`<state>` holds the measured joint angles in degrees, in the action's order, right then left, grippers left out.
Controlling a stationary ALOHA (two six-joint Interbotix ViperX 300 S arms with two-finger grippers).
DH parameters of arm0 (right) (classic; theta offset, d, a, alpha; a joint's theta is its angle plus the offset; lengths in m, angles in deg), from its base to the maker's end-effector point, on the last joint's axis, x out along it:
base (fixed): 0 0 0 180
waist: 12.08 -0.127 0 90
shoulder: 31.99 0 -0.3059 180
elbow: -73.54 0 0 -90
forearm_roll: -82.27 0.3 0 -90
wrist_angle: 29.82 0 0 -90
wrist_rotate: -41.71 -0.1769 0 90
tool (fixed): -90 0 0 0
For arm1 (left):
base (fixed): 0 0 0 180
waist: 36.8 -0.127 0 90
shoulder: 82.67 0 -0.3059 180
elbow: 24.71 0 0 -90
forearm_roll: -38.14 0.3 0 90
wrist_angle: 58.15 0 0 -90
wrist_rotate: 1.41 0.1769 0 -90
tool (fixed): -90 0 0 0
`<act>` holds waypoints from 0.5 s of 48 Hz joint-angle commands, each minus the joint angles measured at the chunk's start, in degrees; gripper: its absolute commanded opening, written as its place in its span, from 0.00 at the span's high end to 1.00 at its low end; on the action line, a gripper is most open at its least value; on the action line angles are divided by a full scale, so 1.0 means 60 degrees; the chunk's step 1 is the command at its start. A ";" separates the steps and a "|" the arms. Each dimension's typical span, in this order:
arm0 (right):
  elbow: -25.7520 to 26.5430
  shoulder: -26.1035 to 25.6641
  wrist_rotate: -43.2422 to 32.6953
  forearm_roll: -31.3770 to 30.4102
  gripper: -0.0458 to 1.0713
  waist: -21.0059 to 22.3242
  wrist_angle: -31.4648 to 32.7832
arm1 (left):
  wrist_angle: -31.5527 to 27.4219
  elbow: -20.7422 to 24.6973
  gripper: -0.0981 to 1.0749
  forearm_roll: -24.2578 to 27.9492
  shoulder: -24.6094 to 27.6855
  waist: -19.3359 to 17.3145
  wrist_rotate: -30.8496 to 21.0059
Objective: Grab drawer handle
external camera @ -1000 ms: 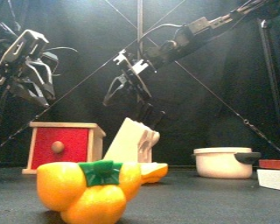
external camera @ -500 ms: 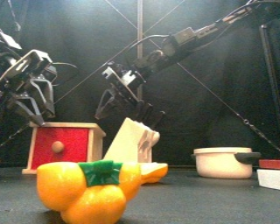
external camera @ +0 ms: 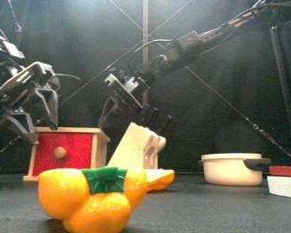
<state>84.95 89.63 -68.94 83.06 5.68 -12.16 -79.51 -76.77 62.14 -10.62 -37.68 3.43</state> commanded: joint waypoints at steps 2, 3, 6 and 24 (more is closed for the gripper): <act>0.0278 -0.0220 -0.0015 0.0000 0.63 0.0103 -0.0029 | -0.0029 0.0308 0.15 0.0161 0.0264 -0.0015 -0.0029; 0.0278 -0.0220 -0.0015 0.0000 0.63 0.0103 -0.0029 | -0.0088 0.0337 0.15 0.0190 0.0293 -0.0015 -0.0044; 0.0278 -0.0220 -0.0015 0.0000 0.63 0.0103 -0.0015 | -0.0293 0.0396 0.15 0.0220 0.0337 -0.0029 -0.0073; 0.0425 -0.0088 -0.0073 0.0000 0.63 0.0103 0.0029 | -0.1362 0.1011 0.15 0.1216 0.0615 0.0029 -0.1172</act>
<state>85.74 90.33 -69.29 83.06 5.94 -11.98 -87.77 -72.37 67.68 -7.72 -37.59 -1.93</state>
